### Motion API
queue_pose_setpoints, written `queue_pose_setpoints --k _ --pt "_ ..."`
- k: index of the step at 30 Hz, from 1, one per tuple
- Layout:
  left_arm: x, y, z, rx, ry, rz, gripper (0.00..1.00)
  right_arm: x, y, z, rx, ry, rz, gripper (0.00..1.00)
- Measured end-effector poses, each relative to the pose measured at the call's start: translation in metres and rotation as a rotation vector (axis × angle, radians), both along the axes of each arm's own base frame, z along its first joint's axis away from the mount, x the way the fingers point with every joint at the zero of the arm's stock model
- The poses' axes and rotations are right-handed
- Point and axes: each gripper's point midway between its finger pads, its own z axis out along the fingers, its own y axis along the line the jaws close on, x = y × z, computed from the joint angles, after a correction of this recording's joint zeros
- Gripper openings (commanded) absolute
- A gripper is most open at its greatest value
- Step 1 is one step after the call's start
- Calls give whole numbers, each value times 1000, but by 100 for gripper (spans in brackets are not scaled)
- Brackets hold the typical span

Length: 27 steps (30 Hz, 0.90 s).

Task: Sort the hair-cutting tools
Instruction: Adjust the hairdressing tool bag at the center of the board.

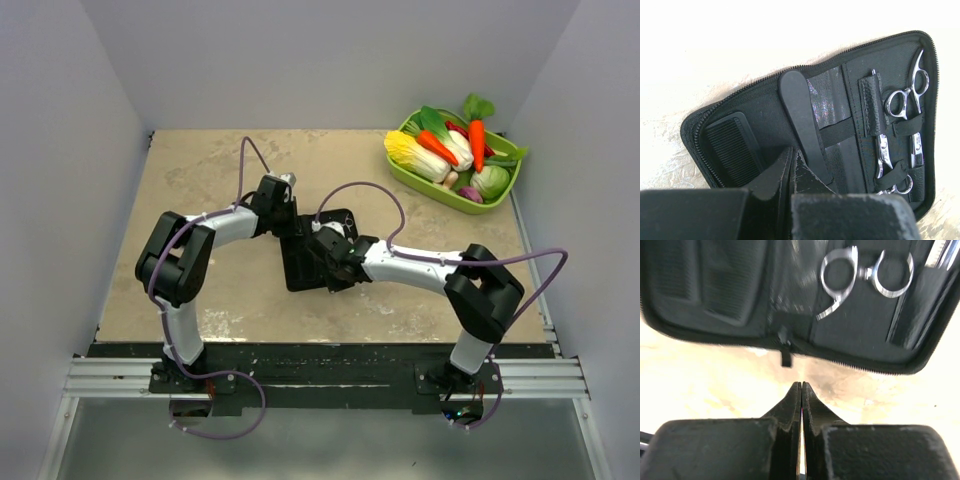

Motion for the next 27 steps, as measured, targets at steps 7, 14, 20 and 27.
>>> queue_pose_setpoints --k 7,14,20,27 --pt "0 1 0 3 -1 2 0 28 21 28 34 -91 -10 0" --pt "-2 4 0 15 0 8 0 51 20 7 -15 -97 -21 0" --pt "-4 7 1 25 4 14 0 59 14 -4 -39 -91 -28 0" --pt "-5 8 0 27 4 15 0 60 14 -7 -34 -98 -24 0"
